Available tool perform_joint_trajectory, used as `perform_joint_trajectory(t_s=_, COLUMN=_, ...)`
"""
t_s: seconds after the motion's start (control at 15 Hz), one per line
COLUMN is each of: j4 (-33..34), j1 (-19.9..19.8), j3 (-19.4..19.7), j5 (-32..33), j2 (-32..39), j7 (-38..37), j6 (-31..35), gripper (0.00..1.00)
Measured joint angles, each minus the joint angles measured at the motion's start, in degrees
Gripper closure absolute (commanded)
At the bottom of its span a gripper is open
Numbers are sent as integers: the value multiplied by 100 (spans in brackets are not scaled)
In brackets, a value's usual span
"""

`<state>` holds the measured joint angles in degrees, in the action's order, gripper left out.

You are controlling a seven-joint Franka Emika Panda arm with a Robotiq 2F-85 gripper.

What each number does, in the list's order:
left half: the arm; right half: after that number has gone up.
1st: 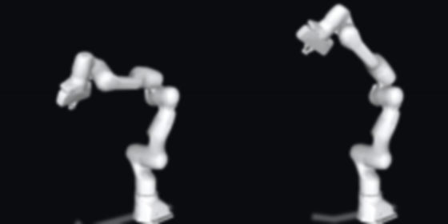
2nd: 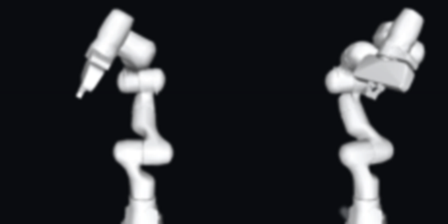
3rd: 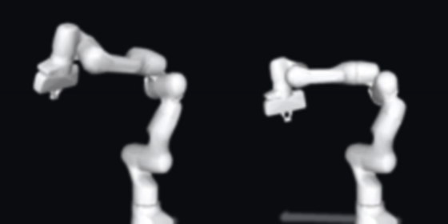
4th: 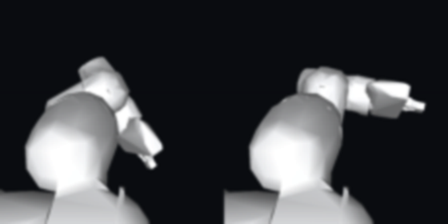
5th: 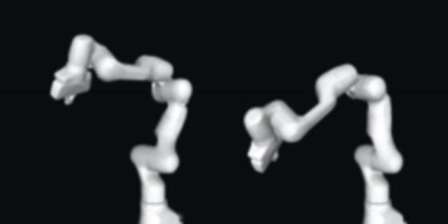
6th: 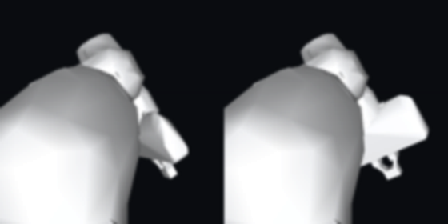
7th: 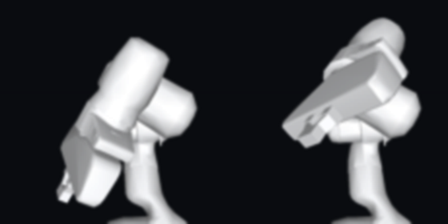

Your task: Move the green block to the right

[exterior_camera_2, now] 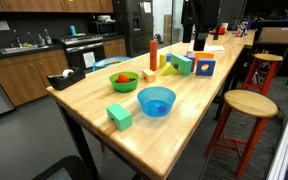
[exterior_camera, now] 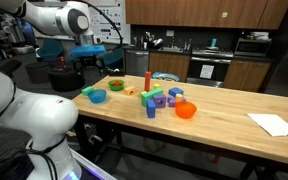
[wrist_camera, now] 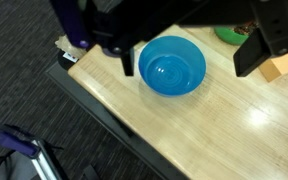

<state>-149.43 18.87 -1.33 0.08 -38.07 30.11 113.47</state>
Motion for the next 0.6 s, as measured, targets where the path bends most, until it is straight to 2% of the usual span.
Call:
perform_joint_trajectory(t_s=0.4, j4=1, j1=9, j3=-32, j5=1, j2=49, j7=20, j6=-2, gripper=0)
perform_joint_trajectory(t_s=0.6, j4=10, j1=203, j3=-94, j5=-25, j2=328, j7=329, j6=62, gripper=0)
